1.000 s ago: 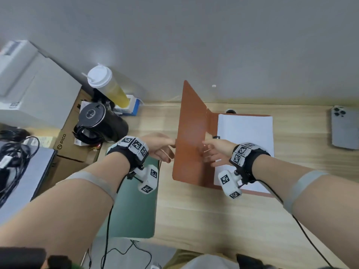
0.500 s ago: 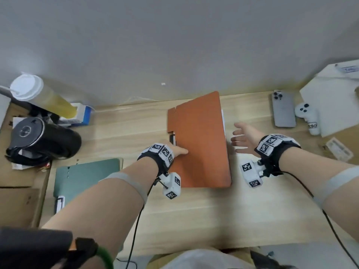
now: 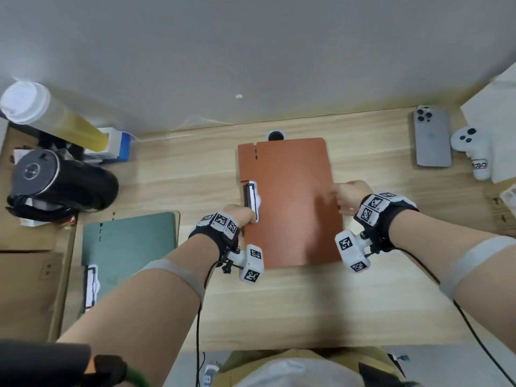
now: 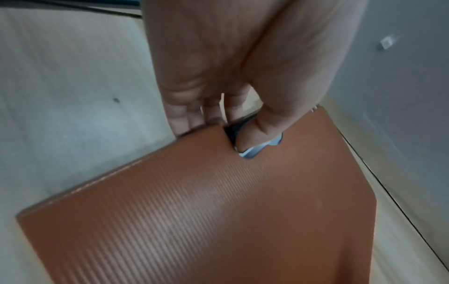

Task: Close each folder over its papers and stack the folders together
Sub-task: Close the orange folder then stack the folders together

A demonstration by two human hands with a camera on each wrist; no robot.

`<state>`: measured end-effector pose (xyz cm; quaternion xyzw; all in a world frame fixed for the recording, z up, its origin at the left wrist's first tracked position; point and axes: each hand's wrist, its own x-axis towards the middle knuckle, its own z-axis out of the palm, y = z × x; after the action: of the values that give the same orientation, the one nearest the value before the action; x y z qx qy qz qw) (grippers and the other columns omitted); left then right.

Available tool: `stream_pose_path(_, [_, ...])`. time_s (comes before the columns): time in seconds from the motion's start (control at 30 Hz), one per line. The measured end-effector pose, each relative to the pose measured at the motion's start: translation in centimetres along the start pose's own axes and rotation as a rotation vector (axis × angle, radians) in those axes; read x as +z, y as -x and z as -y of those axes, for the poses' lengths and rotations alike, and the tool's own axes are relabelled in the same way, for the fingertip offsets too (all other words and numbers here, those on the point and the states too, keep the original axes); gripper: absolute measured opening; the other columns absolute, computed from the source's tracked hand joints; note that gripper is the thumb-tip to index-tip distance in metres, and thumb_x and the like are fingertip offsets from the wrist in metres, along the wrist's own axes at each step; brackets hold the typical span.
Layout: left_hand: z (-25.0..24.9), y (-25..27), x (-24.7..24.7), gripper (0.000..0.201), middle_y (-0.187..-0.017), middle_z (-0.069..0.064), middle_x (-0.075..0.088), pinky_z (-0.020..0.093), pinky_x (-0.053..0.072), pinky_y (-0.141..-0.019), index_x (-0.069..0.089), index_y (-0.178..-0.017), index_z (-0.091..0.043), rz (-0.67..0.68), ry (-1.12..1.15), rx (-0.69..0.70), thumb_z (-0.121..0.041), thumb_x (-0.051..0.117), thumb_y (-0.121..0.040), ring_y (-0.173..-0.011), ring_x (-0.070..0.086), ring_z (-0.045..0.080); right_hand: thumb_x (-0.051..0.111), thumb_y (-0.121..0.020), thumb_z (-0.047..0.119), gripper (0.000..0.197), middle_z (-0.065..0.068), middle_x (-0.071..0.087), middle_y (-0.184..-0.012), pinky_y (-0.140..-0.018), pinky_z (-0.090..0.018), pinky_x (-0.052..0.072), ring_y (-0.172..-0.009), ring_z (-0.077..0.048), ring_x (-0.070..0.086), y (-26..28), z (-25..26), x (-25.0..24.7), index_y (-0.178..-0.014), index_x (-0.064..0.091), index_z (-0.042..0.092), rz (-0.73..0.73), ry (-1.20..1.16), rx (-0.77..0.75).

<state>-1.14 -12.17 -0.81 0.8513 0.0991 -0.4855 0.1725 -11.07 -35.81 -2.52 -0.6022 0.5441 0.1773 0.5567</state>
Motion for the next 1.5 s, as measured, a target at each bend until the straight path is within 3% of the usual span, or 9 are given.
stream_pose_path(0.2, [4.5,0.6,-3.4,0.041,-0.130,0.023,0.061,0.031,0.050,-0.076,0.056,-0.131,0.006,-0.006,0.046,0.005,-0.003,0.058,-0.091,-0.121,0.059,0.036,0.067,-0.075,0.018,0.018,-0.004,0.051,-0.059,-0.057,-0.027,0.044,-0.051,-0.019,0.049,1.4,1.0,4.5,-0.064,0.055,0.012,0.058,0.200,-0.035])
stream_pose_path(0.4, [12.8,1.1,-8.8,0.042,-0.137,0.020,0.057,0.037,0.043,-0.107,0.052,-0.137,0.004,-0.177,0.141,-0.101,-0.006,0.054,-0.096,-0.127,0.054,0.033,0.072,-0.081,0.019,0.024,-0.014,0.066,-0.082,-0.081,-0.040,0.057,-0.086,-0.029,0.068,4.3,2.4,13.7,-0.093,0.063,0.000,0.149,0.321,-0.121])
stream_pose_path(0.53, [19.7,2.0,-11.4,0.040,-0.140,0.020,0.054,0.034,0.042,-0.104,0.051,-0.137,0.005,-0.294,0.166,-0.171,-0.007,0.051,-0.099,-0.130,0.052,0.032,0.068,-0.084,0.015,0.018,-0.011,0.065,-0.084,-0.066,-0.034,0.056,-0.078,-0.023,0.067,6.6,2.3,20.5,-0.094,0.064,0.001,0.256,0.347,-0.141])
stream_pose_path(0.73, [28.1,1.6,-12.6,0.040,-0.104,0.017,0.062,0.031,0.044,-0.082,0.059,-0.124,0.001,-0.445,0.446,-0.268,-0.013,0.054,-0.087,-0.095,0.058,0.032,0.063,-0.087,0.017,0.017,-0.012,0.067,-0.114,-0.094,-0.041,0.054,-0.100,-0.027,0.067,9.3,1.0,29.4,-0.101,0.063,0.006,0.412,0.447,-0.185])
stream_pose_path(0.97, [33.0,0.8,-13.6,0.069,-0.104,0.017,0.067,0.044,0.056,-0.085,0.062,-0.107,-0.007,-0.550,0.399,-0.485,-0.055,0.057,-0.058,-0.087,0.068,0.035,0.065,-0.079,0.021,0.011,-0.002,0.047,-0.056,-0.045,-0.026,0.031,-0.047,-0.017,0.042,10.8,0.6,33.4,-0.081,0.063,0.010,0.464,0.596,-0.236])
stream_pose_path(1.1, [32.3,1.3,-14.7,0.085,-0.129,0.018,0.052,0.041,0.048,-0.096,0.042,-0.138,-0.008,-0.489,0.404,-0.477,-0.048,0.071,-0.069,-0.110,0.060,0.037,0.069,-0.080,0.021,0.025,-0.005,0.063,-0.086,-0.064,-0.033,0.054,-0.081,-0.020,0.065,10.2,1.1,34.0,-0.101,0.060,0.012,0.450,0.509,-0.186])
stream_pose_path(1.23, [32.0,-0.2,-15.4,0.089,-0.107,0.012,0.058,0.037,0.047,-0.093,0.034,-0.143,-0.008,-0.399,0.418,-0.395,-0.038,0.072,-0.069,-0.092,0.059,0.027,0.066,-0.086,0.016,0.025,-0.007,0.063,-0.090,-0.094,-0.043,0.054,-0.083,-0.018,0.065,10.1,1.3,33.9,-0.106,0.059,0.004,0.465,0.437,-0.143])
stream_pose_path(1.37, [30.9,-1.3,-15.4,0.113,-0.137,0.016,0.052,0.043,0.048,-0.100,0.025,-0.152,-0.010,-0.324,0.414,-0.376,-0.040,0.078,-0.057,-0.117,0.056,0.034,0.070,-0.082,0.022,0.036,-0.008,0.065,-0.094,-0.089,-0.039,0.056,-0.086,-0.019,0.067,9.0,1.7,33.0,-0.111,0.058,0.005,0.415,0.456,-0.158])
stream_pose_path(1.5, [27.5,0.0,-14.5,0.072,-0.091,0.008,0.055,0.029,0.048,-0.062,0.048,-0.126,-0.008,-0.211,0.441,-0.365,-0.040,0.081,-0.070,-0.077,0.058,0.023,0.076,-0.074,0.022,0.029,-0.011,0.069,-0.091,-0.084,-0.039,0.058,-0.085,-0.024,0.068,7.6,2.9,29.8,-0.097,0.061,0.010,0.293,0.391,-0.175])
